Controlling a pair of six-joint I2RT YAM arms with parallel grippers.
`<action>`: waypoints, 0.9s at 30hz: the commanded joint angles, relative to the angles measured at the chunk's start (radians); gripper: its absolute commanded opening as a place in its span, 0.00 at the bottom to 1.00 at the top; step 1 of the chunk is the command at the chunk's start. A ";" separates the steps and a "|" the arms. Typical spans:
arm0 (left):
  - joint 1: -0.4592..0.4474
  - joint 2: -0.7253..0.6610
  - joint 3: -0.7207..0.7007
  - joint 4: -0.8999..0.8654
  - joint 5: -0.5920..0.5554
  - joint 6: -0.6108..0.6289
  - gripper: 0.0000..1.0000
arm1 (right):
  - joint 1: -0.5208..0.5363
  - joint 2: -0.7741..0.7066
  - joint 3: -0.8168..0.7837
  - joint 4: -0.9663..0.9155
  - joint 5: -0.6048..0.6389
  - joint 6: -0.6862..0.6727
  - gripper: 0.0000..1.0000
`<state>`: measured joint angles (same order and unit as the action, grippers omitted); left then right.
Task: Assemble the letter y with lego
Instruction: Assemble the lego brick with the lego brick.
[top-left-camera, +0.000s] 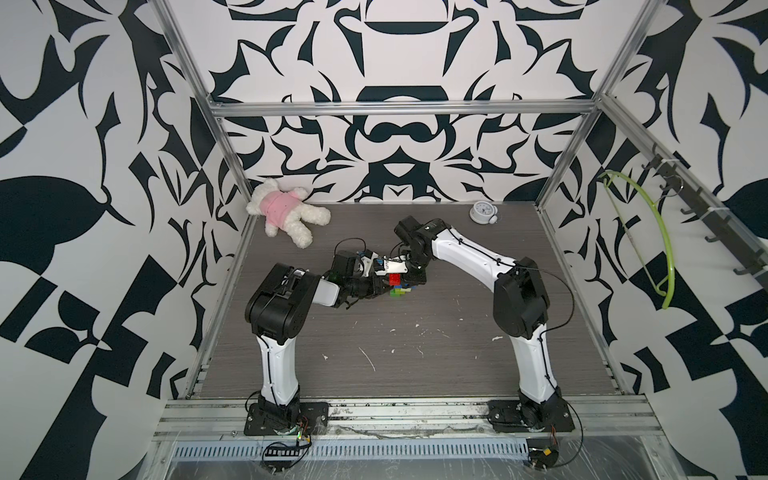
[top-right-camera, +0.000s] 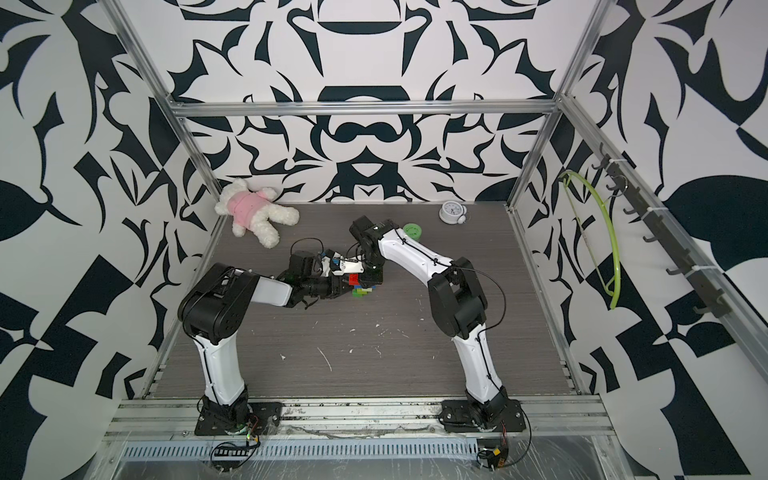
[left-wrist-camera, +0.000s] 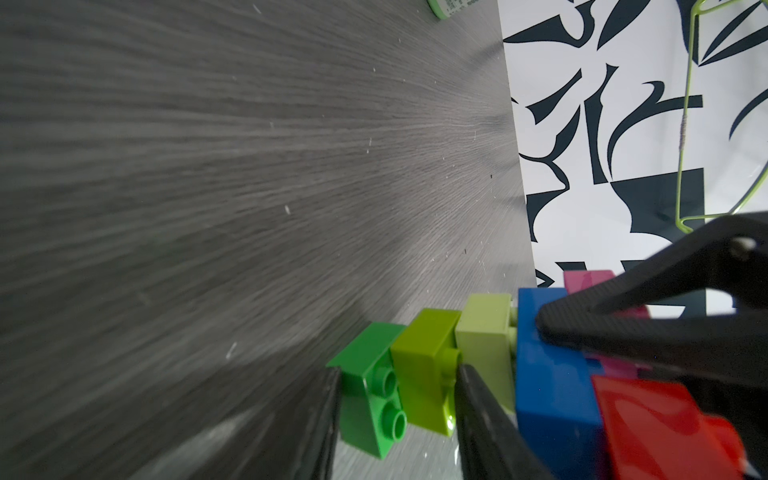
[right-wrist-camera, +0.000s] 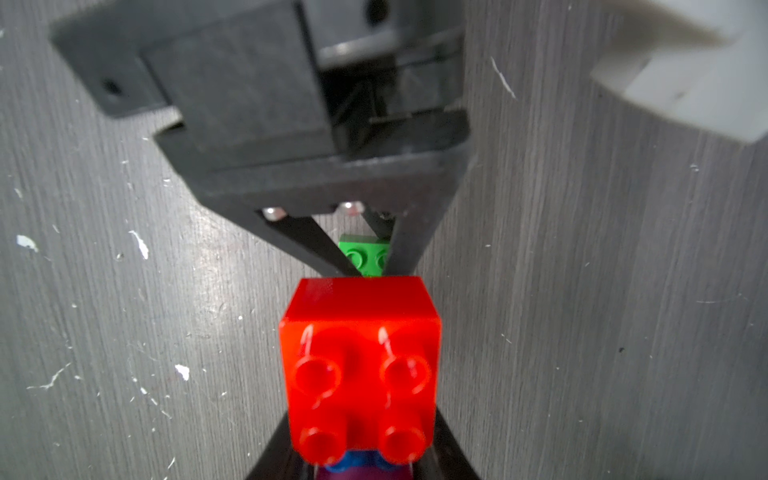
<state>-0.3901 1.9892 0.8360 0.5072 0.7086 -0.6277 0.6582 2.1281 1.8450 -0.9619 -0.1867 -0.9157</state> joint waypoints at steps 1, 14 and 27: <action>0.019 0.145 -0.078 -0.395 -0.283 0.023 0.47 | 0.003 -0.049 -0.018 -0.009 -0.025 0.009 0.07; 0.019 0.146 -0.077 -0.395 -0.283 0.023 0.46 | -0.038 -0.108 -0.108 0.044 -0.051 0.032 0.07; 0.019 0.148 -0.075 -0.397 -0.282 0.024 0.46 | -0.039 -0.064 -0.096 0.030 -0.039 0.027 0.07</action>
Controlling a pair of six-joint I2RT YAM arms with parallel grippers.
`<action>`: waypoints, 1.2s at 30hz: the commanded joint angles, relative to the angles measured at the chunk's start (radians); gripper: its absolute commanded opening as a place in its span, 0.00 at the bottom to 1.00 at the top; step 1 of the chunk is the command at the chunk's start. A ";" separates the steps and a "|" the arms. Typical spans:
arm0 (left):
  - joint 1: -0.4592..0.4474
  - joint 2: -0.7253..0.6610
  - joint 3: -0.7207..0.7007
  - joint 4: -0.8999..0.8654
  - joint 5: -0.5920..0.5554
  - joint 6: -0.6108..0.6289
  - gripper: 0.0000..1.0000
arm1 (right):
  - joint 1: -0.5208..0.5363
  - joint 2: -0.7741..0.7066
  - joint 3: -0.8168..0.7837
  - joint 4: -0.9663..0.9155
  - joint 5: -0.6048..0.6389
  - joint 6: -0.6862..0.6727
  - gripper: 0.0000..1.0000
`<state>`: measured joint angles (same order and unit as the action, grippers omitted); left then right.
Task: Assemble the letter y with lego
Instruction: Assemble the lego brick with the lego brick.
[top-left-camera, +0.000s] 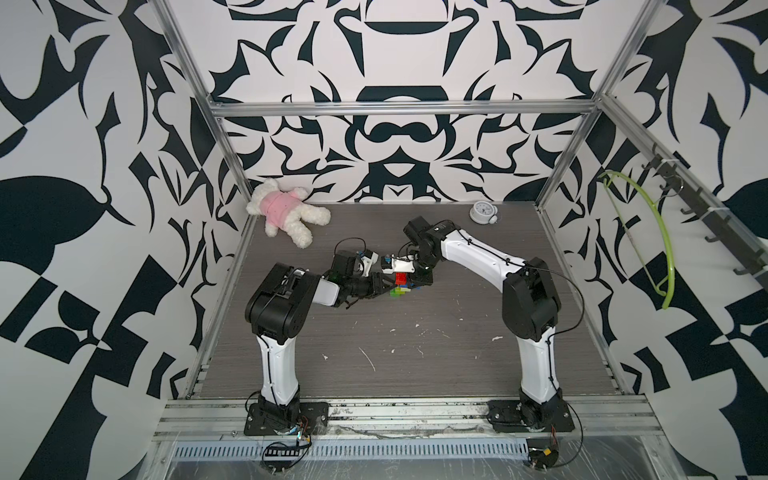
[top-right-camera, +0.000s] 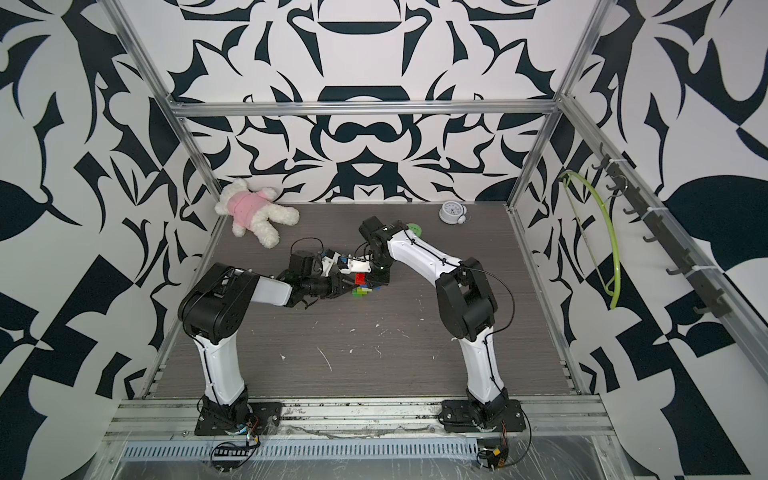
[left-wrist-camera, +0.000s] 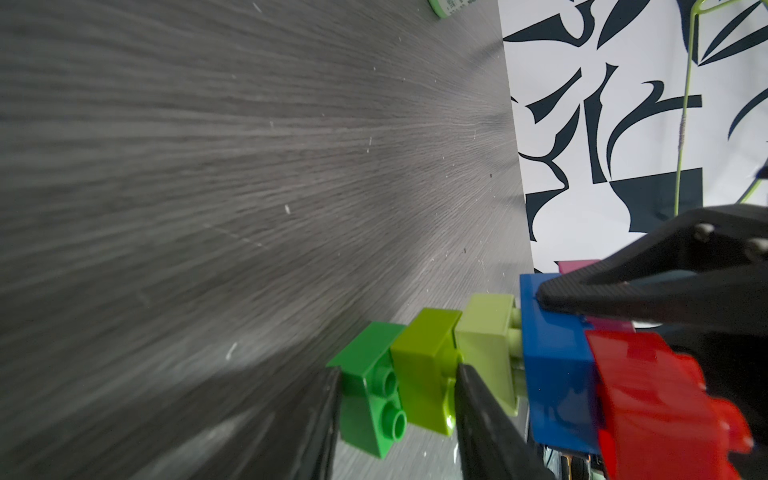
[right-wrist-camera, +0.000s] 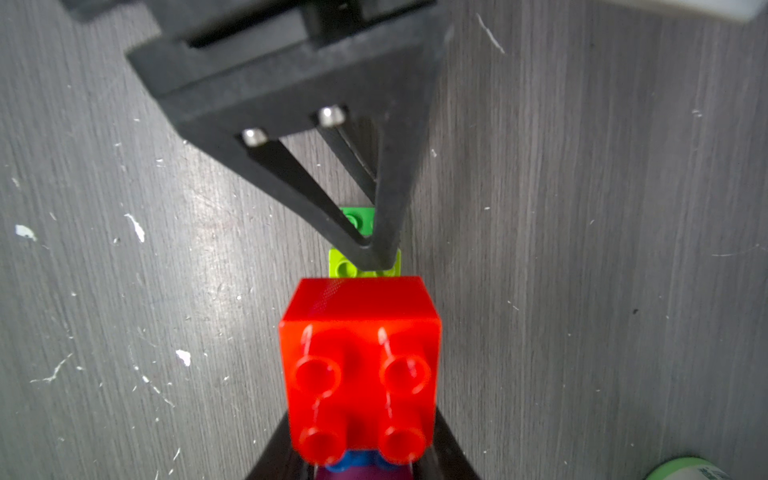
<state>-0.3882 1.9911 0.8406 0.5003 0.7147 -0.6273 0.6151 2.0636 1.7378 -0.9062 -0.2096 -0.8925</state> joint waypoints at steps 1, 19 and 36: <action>0.017 0.146 -0.081 -0.389 -0.289 0.024 0.47 | 0.005 0.005 0.015 -0.028 -0.014 0.003 0.07; 0.017 0.146 -0.080 -0.390 -0.290 0.023 0.46 | 0.024 0.052 0.057 -0.038 -0.008 -0.011 0.07; 0.018 0.147 -0.080 -0.391 -0.289 0.023 0.46 | 0.029 0.075 0.034 -0.040 -0.030 -0.016 0.07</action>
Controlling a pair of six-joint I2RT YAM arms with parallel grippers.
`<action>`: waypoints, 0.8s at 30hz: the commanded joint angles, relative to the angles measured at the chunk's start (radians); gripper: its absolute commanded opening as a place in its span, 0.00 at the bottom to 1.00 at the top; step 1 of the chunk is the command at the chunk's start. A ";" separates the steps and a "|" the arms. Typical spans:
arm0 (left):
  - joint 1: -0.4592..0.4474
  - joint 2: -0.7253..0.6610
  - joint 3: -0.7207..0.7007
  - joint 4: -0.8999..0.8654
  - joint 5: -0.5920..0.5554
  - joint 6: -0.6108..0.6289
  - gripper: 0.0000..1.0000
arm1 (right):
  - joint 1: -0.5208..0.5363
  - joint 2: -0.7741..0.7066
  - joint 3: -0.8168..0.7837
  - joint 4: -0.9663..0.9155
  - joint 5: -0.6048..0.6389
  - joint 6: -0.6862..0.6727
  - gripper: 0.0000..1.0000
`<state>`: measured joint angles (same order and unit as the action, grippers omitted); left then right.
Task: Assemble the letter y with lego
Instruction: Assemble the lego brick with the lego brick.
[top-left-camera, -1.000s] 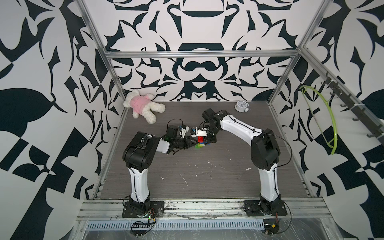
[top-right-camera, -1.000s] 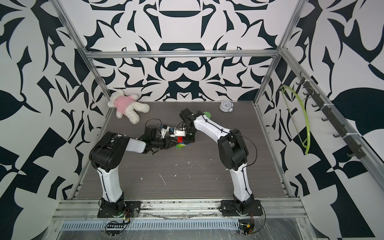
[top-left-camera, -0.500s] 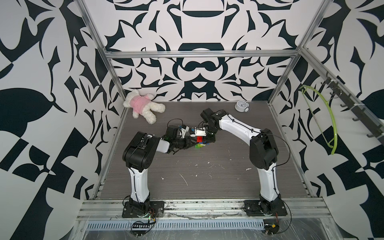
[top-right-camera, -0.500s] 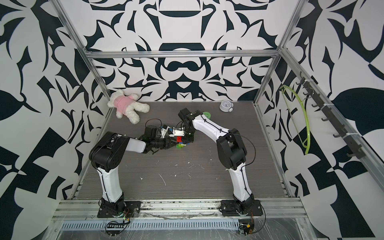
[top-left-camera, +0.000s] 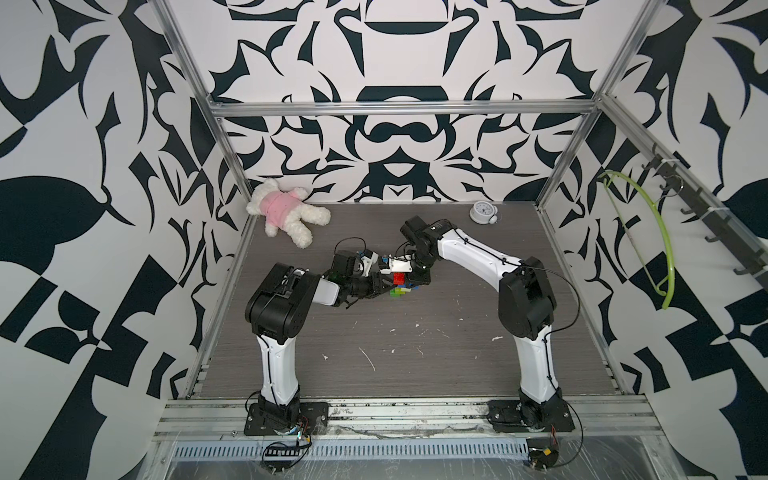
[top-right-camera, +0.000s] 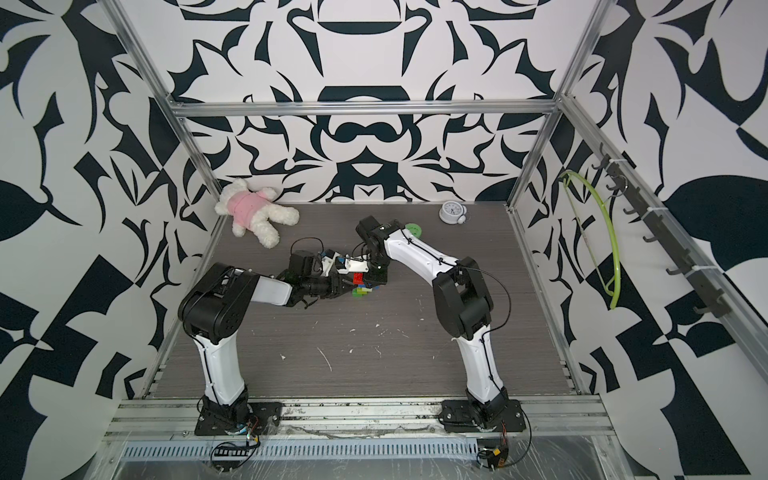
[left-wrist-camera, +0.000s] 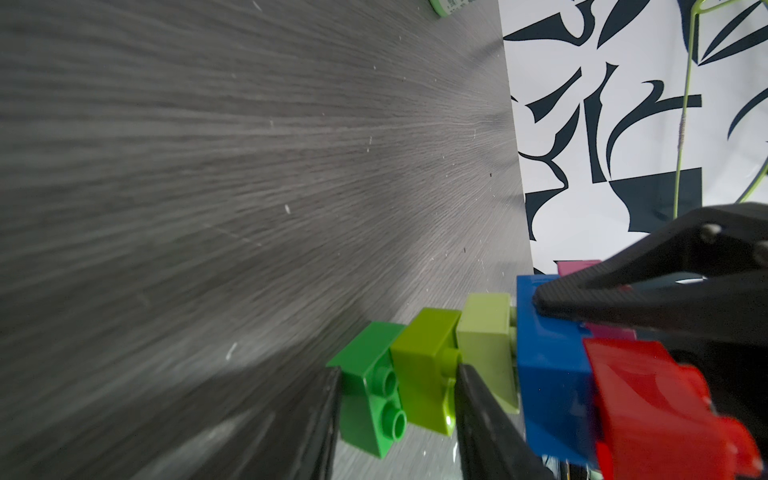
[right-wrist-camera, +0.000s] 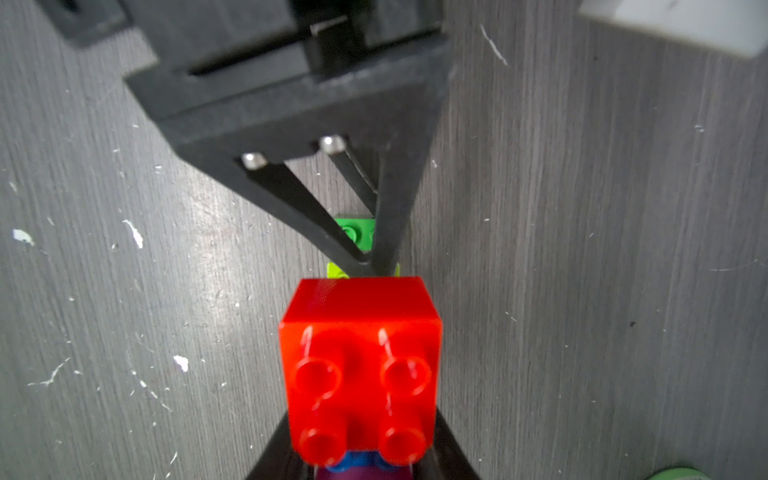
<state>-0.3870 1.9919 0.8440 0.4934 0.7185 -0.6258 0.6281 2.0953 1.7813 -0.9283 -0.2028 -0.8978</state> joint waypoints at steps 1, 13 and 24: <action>0.016 0.147 -0.083 -0.385 -0.293 0.023 0.46 | 0.016 0.045 -0.011 -0.017 -0.040 -0.009 0.07; 0.016 0.145 -0.083 -0.385 -0.293 0.023 0.46 | 0.015 0.068 -0.015 -0.014 -0.046 -0.004 0.07; 0.016 0.145 -0.083 -0.387 -0.294 0.022 0.46 | 0.016 0.089 -0.035 -0.019 -0.008 -0.012 0.06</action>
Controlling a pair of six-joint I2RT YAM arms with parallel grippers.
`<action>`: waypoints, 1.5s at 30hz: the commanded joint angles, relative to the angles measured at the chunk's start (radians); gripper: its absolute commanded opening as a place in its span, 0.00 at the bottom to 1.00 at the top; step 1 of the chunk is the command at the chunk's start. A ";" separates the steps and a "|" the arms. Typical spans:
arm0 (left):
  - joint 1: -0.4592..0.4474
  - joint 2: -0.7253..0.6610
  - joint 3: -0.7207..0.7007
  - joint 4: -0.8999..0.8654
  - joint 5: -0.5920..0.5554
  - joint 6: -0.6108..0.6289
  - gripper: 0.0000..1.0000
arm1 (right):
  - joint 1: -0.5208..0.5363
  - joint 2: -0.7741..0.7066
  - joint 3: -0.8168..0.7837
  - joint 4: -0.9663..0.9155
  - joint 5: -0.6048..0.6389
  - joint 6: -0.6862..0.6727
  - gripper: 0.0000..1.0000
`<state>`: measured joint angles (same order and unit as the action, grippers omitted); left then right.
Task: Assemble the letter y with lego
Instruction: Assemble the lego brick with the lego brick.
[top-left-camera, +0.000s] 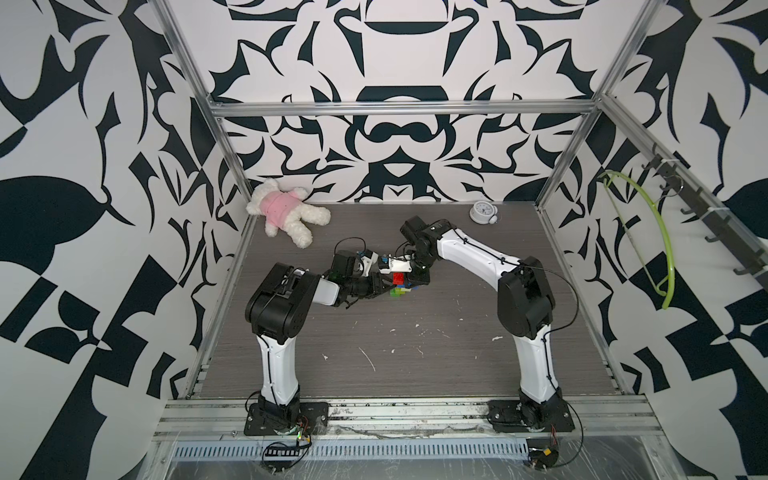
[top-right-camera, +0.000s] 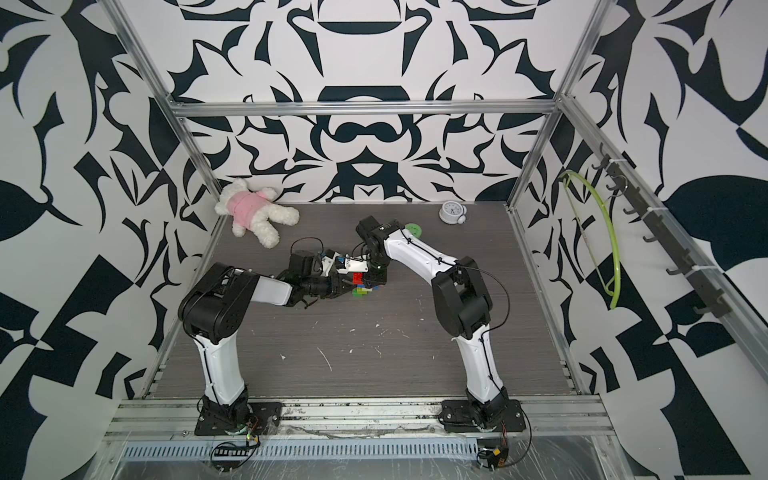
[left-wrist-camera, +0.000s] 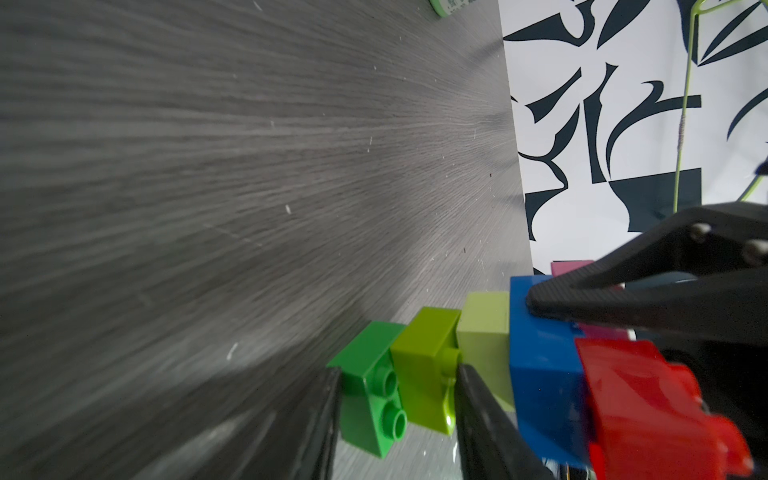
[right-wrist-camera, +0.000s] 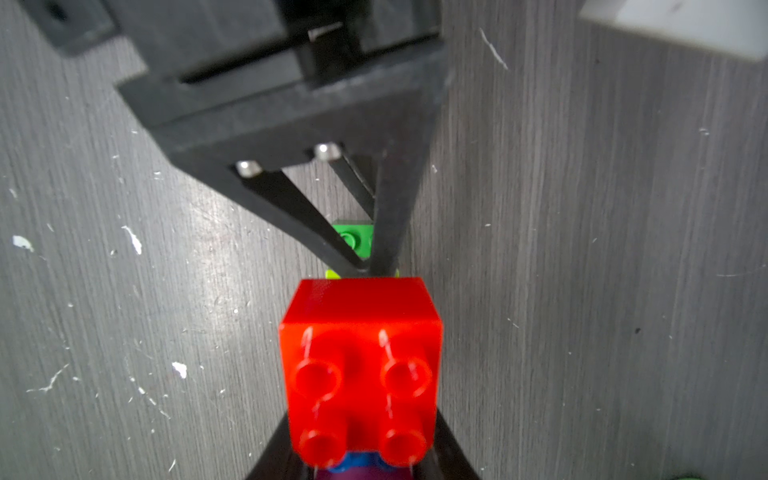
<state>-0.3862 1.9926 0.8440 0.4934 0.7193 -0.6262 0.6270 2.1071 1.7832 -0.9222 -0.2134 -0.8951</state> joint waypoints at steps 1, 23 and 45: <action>0.015 0.144 -0.083 -0.387 -0.295 0.023 0.46 | 0.019 0.077 -0.036 -0.024 0.002 -0.015 0.07; 0.015 0.141 -0.083 -0.388 -0.298 0.023 0.46 | 0.019 -0.058 -0.026 0.078 -0.021 0.030 0.44; 0.015 0.140 -0.083 -0.388 -0.298 0.026 0.46 | 0.010 -0.279 -0.155 0.309 -0.072 0.212 0.57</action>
<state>-0.3862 1.9926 0.8440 0.4934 0.7193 -0.6262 0.6426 1.9060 1.6650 -0.6998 -0.2562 -0.7734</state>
